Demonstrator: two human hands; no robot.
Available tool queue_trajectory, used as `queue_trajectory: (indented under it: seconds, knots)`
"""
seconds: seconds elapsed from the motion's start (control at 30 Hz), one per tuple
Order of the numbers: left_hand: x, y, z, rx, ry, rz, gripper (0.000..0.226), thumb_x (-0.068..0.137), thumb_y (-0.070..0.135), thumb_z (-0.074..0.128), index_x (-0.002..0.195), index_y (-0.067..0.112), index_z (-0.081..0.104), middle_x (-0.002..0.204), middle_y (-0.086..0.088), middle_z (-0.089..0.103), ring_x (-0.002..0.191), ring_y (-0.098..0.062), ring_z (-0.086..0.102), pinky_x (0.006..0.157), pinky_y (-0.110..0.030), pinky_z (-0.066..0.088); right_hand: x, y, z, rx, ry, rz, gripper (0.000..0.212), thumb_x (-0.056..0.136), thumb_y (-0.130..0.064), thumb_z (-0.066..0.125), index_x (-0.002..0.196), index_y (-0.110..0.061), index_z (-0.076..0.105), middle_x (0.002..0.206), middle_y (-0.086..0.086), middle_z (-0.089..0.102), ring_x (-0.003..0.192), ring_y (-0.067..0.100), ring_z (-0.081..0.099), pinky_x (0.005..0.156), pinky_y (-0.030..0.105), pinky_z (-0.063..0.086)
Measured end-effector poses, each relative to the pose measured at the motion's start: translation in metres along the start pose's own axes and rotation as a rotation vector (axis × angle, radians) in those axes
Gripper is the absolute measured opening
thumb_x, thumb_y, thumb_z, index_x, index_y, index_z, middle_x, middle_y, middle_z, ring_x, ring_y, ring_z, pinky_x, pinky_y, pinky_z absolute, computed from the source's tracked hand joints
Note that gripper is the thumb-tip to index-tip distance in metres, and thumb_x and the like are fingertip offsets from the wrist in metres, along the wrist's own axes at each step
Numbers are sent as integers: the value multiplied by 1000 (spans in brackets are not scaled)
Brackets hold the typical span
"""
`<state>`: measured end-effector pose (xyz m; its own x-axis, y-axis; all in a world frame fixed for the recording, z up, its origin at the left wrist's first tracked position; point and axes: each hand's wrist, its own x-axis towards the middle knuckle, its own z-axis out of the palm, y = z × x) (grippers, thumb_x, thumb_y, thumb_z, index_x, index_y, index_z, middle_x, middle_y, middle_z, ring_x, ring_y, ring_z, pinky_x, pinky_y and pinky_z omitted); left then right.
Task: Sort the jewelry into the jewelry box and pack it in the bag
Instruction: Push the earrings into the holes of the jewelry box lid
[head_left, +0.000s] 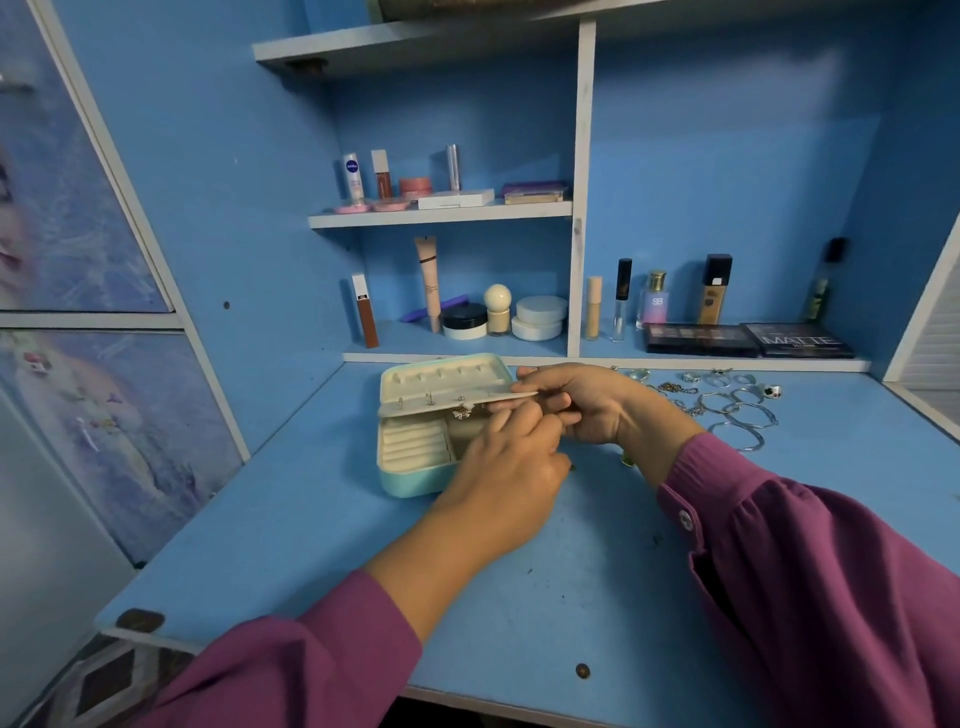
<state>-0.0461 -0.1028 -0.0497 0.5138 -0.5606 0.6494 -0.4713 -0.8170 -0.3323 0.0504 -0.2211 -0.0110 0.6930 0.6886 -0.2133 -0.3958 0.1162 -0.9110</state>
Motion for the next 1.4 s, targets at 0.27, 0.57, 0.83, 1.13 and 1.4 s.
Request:
queue_trajectory:
  seconds: [0.27, 0.57, 0.83, 1.13, 1.4]
  knots:
    - [10, 10, -2, 74, -89, -37, 14, 59, 9, 79, 60, 12, 65, 81, -6, 62, 83, -28, 57, 75, -32, 28, 14, 4, -13, 12, -105, -3, 43, 37, -12, 95, 63, -15, 61, 73, 12, 33, 32, 2, 24, 27, 16, 29]
    - [17, 17, 6, 51, -121, -125, 20, 51, 16, 84, 65, 13, 69, 96, -13, 68, 87, -26, 51, 80, -32, 31, 23, 6, -21, -20, -24, 20, 36, 44, -14, 94, 65, -21, 65, 74, 0, 45, 62, 9, 36, 58, 18, 16]
    - [12, 11, 7, -3, -19, -209, 23, 52, 23, 86, 71, 22, 72, 90, 3, 66, 93, -19, 52, 74, -29, 43, 3, 4, -10, -1, -1, 30, 31, 93, -6, 49, 64, -16, 48, 38, -6, 32, 29, 3, 26, 40, 15, 7]
    - [10, 7, 8, -102, -13, -225, 18, 60, 32, 87, 74, 35, 76, 88, 6, 64, 101, -18, 40, 76, -28, 46, 0, 3, -4, -31, 10, 23, 27, 94, -7, 47, 69, -15, 45, 37, -5, 31, 29, 4, 25, 29, 13, 22]
    - [12, 9, 8, -101, -63, -224, 15, 60, 31, 85, 67, 31, 71, 93, 4, 66, 104, -17, 40, 80, -28, 43, 3, 4, -6, -20, -5, 13, 25, 90, -5, 52, 67, -14, 51, 40, -5, 32, 29, 3, 25, 29, 12, 18]
